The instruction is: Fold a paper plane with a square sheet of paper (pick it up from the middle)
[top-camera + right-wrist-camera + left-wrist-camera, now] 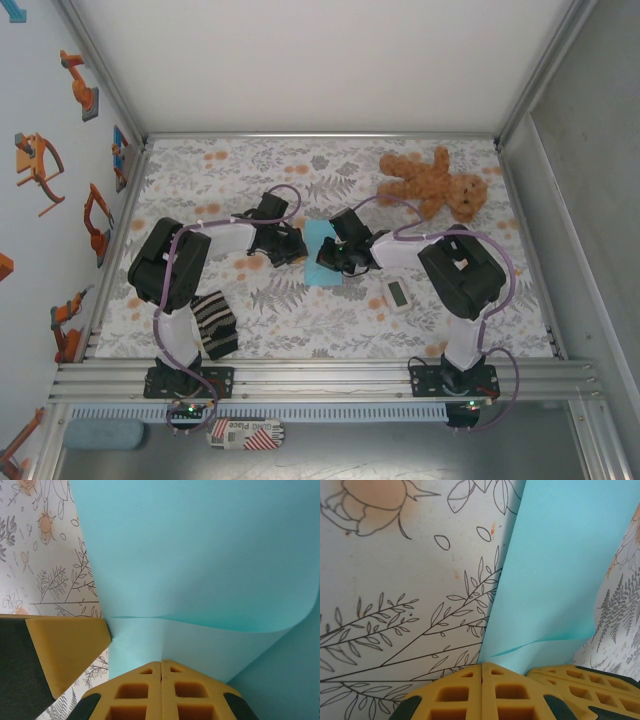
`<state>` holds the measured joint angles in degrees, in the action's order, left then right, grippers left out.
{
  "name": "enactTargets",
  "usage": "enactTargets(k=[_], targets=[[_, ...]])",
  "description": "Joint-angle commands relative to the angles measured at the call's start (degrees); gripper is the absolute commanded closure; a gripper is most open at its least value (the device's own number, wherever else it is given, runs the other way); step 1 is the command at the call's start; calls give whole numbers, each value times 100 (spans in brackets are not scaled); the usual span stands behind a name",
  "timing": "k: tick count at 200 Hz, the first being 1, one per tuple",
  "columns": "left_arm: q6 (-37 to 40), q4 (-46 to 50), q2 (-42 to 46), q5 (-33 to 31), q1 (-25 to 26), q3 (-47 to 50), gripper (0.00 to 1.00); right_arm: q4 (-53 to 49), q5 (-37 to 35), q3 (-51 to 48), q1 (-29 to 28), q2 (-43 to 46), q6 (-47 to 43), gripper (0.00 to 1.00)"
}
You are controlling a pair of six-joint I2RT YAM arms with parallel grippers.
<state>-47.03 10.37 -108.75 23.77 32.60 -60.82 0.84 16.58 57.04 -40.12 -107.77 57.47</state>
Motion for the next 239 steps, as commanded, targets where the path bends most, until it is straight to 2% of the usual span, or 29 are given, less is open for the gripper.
enactTargets(k=[1,27,65,118,171,239], targets=[[129,457,-199,-219,24,-33,100,41,-204,-170,68,-42,70,100],[150,458,-19,-73,10,-177,98,95,-155,-244,70,-126,169,100],[35,303,973,31,5,-209,88,118,-225,-387,83,-170,372,100],[-616,-360,1627,316,225,963,91,120,-242,-440,84,-210,493,100],[-740,-556,1487,229,653,1144,94,52,-252,-423,84,-262,498,100],[-529,-493,975,199,700,943,96,-24,-261,-423,103,-254,525,100]])
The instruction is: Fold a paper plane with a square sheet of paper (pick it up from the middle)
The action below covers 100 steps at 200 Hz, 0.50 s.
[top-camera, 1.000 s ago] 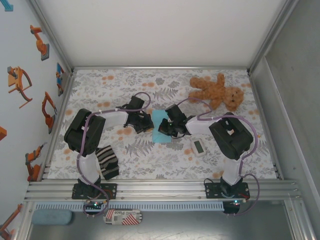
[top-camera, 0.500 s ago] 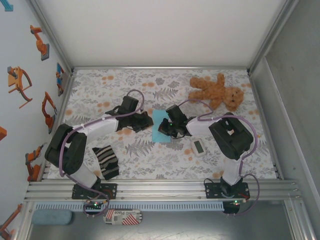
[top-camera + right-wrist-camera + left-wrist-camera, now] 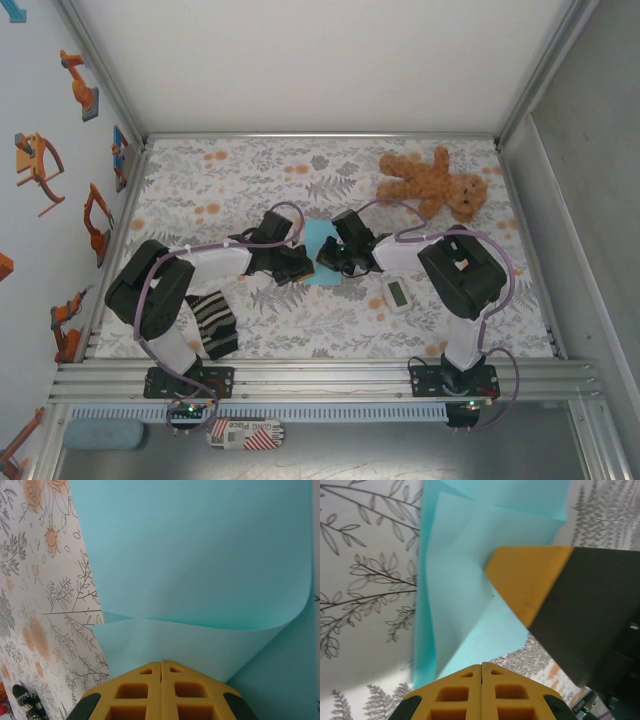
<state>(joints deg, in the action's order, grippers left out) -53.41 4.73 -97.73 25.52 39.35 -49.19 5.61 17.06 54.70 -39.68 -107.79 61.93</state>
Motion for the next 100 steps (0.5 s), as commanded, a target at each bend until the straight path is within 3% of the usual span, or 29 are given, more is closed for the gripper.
enactTargets(k=[1,100], targets=[[119,85,-129,24,26,-221,96,-500,-309,-188,58,-252,76,100],[354,256,-335,-151,-3,-303,96,-569,-300,-179,53,-269,90,100]])
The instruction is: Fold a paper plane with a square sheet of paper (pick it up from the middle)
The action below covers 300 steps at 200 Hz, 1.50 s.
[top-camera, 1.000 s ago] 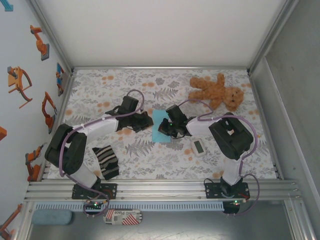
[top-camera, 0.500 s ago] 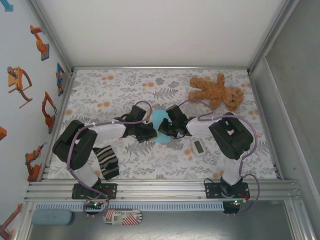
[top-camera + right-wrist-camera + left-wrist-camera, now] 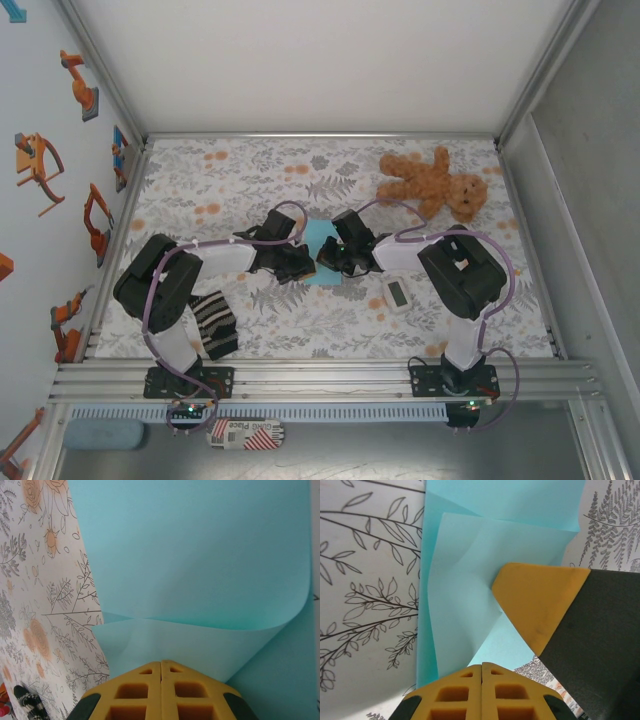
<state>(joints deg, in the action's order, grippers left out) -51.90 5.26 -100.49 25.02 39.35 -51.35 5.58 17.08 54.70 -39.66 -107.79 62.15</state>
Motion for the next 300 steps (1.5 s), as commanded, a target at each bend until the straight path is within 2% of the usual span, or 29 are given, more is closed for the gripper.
enactTargets(k=[1,222,259,300], targets=[[205,212,-59,-101,-5,-86,96,-567,-302,-179,57,-269,69,100],[321,370,-248,-321,-156,47,97,-528,-241,-157,63,-289,34,100],[303,385,-309,-337,-157,132,98,-313,-41,0,78,92,-388,100],[280,371,-339,-326,-161,222,99,-642,-142,99,69,523,-1035,100]])
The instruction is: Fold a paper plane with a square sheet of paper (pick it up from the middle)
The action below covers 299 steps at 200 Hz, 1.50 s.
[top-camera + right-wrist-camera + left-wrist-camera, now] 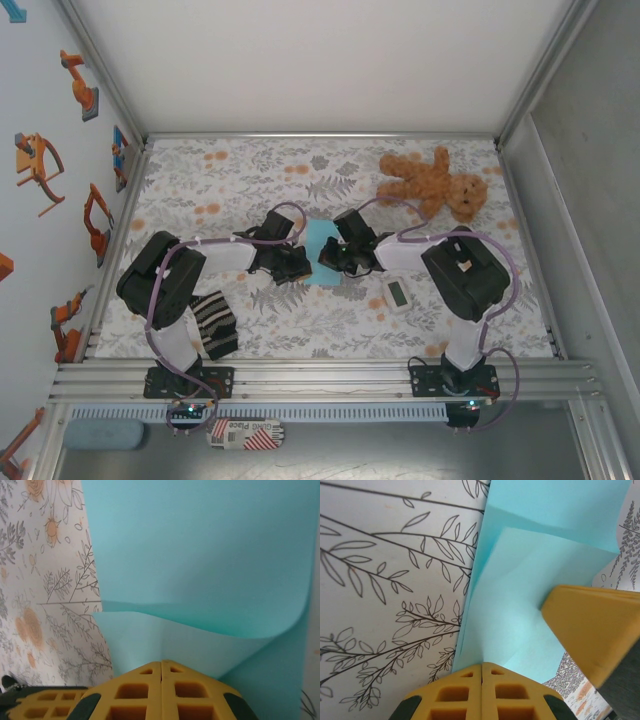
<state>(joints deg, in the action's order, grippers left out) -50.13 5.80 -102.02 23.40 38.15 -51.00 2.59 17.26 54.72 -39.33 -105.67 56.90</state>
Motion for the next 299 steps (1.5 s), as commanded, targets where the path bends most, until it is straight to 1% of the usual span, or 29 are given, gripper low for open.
enactTargets(k=[1,20,51,116,156,191,264,299], targets=[[102,316,-186,-162,-43,187,100,-336,-152,90,33,310,-516,100],[100,317,-174,-168,-38,196,100,-217,78,61,-53,207,-545,100],[85,307,-164,-169,-44,188,100,-200,132,75,-221,51,-489,100],[73,338,-161,-176,-38,196,100,-215,346,207,-242,-202,-532,100],[73,450,-192,-203,-37,180,100,-449,143,296,-214,-261,-646,100],[56,578,-204,-233,-38,241,100,-479,-47,84,79,-160,-590,100],[47,615,-281,-245,-58,302,100,-654,-287,4,942,110,-622,100],[82,630,-283,-203,-53,225,100,-985,-472,161,1061,481,-920,100]])
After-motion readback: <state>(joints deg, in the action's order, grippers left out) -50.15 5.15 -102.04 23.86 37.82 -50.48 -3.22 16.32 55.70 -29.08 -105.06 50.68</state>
